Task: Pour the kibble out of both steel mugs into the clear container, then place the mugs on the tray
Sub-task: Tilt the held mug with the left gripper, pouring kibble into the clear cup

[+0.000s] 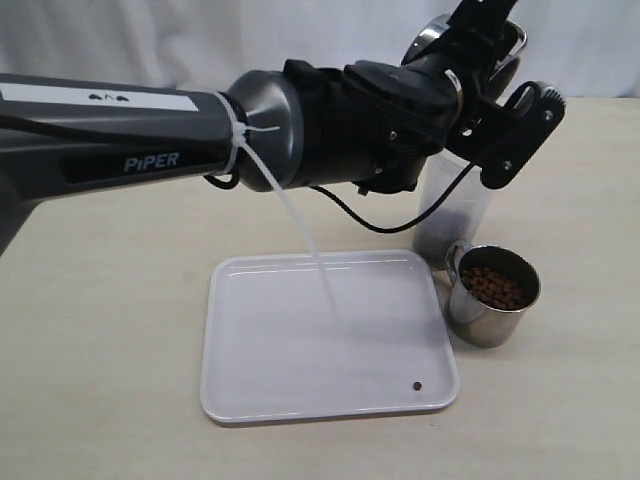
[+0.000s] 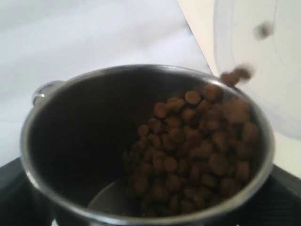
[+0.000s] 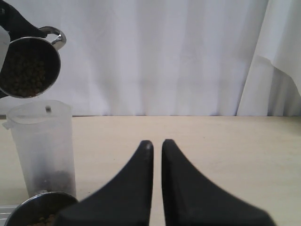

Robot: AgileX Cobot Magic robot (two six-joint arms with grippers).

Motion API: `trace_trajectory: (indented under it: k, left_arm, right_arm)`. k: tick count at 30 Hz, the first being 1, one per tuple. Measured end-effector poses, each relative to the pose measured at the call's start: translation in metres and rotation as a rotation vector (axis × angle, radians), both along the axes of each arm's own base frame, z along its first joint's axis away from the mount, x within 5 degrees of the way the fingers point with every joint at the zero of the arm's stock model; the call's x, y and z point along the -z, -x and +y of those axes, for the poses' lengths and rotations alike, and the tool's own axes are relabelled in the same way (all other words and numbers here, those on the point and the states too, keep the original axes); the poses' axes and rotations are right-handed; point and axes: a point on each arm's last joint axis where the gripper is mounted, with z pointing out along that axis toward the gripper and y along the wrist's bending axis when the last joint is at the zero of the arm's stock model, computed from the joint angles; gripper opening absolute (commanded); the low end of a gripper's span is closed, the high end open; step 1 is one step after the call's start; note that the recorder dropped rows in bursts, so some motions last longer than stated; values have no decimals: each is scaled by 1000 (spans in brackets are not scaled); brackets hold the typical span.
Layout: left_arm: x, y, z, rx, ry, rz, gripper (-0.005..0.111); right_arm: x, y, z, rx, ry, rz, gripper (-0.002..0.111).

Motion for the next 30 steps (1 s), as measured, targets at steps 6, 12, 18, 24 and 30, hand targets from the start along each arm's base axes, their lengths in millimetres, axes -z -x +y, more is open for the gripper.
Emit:
trace_trajectory:
  k: [6, 12, 18, 24, 30]
  left_arm:
    - [0, 0, 0, 3, -7, -6, 0]
    - [0, 0, 0, 28, -66, -38, 0]
    - [-1, 0, 0, 40, -93, -57, 0]
    - [-2, 0, -1, 50, -113, -79, 0]
    - [-3, -1, -1, 61, -131, -104, 0]
  right_arm:
    - [0, 0, 0, 0, 0, 0, 5]
    - [0, 0, 0, 0, 0, 0, 5]
    - [0, 0, 0, 0, 0, 0, 5]
    - [0, 0, 0, 0, 0, 0, 5]
    - [0, 0, 0, 0, 0, 0, 5]
